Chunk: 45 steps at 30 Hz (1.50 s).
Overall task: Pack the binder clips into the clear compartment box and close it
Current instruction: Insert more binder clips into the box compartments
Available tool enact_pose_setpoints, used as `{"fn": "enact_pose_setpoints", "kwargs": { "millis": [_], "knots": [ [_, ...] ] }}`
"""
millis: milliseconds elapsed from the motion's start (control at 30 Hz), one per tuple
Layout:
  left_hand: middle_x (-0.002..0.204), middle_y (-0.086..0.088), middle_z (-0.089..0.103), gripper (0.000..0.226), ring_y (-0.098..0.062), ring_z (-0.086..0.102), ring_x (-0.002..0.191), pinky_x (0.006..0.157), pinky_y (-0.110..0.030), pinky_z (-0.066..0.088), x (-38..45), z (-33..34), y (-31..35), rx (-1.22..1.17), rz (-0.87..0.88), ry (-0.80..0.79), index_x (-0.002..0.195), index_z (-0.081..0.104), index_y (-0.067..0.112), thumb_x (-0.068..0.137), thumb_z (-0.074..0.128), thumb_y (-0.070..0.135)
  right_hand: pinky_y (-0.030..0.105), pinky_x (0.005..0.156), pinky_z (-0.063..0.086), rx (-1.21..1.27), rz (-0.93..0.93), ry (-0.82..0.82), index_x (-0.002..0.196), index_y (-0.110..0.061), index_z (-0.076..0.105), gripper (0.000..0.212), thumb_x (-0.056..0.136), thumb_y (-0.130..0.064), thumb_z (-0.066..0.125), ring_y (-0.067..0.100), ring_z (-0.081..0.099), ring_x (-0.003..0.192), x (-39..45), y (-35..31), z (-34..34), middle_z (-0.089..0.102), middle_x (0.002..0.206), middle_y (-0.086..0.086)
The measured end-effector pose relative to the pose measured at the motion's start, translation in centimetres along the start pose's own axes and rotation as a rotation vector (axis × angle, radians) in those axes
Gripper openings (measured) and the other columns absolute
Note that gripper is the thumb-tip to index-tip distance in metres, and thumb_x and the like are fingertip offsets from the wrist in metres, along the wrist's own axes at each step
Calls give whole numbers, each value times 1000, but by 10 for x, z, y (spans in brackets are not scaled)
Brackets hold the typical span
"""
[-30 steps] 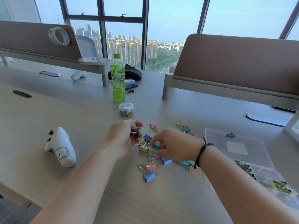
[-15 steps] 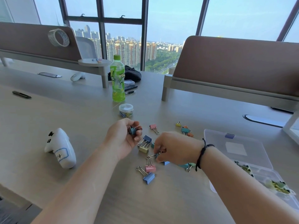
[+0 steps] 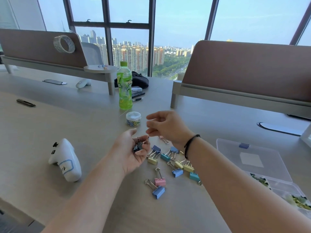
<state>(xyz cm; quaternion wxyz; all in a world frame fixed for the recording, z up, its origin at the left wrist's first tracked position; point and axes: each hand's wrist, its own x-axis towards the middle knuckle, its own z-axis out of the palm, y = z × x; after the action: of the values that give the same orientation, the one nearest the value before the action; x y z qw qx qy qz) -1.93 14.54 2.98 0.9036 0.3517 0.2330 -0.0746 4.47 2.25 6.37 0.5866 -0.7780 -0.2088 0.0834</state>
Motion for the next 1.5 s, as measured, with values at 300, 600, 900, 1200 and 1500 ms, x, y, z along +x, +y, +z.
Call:
{"fn": "enact_pose_setpoints", "kwargs": {
  "millis": [300, 600, 900, 1200, 1500],
  "knots": [
    [67, -16, 64, 43, -22, 60, 52, 42, -22, 53, 11, -7, 2, -78, 111, 115, 86, 59, -2, 100, 44, 35, 23, 69, 40, -1045, -118, -246, 98, -17, 73, 20, 88, -7, 58, 18, 54, 77, 33, 22, 27, 53, 74, -4],
    [89, -24, 68, 42, -32, 68, 83, 65, -32, 62, -3, 3, 0, -93, 97, -13, 99, 63, -5, 98, 49, 34, 17, 77, 46, -875, -270, -14, 110, -17, 72, 23, 89, -11, 62, 10, 58, 83, 3, 19, -23, 68, 91, -3],
    [57, 3, 40, 38, -5, 25, 35, 31, -14, 11, -9, 25, -25, 438, 195, -26, 64, 41, 21, 97, 54, 36, 24, 74, 58, -447, -43, 333, 88, -20, 74, 16, 78, -9, 80, 10, 72, 69, -151, 37, -201, 75, 73, -4],
    [46, 11, 46, 38, -6, 36, 41, 42, -16, 30, -28, 145, -134, 1506, 787, -380, 67, 64, 19, 97, 57, 41, 14, 69, 54, -571, 11, 235, 89, -24, 76, 12, 82, -15, 77, -2, 67, 72, -202, 74, -238, 74, 77, -12],
    [65, 17, 61, 30, -4, 62, 67, 62, -26, 50, -3, 150, -174, 2008, 1063, -399, 111, 67, 38, 99, 42, 50, 4, 62, 38, -739, -1, 83, 87, -30, 77, 12, 87, -20, 70, -7, 56, 66, -213, 70, -241, 70, 76, -13]
  ]
}}
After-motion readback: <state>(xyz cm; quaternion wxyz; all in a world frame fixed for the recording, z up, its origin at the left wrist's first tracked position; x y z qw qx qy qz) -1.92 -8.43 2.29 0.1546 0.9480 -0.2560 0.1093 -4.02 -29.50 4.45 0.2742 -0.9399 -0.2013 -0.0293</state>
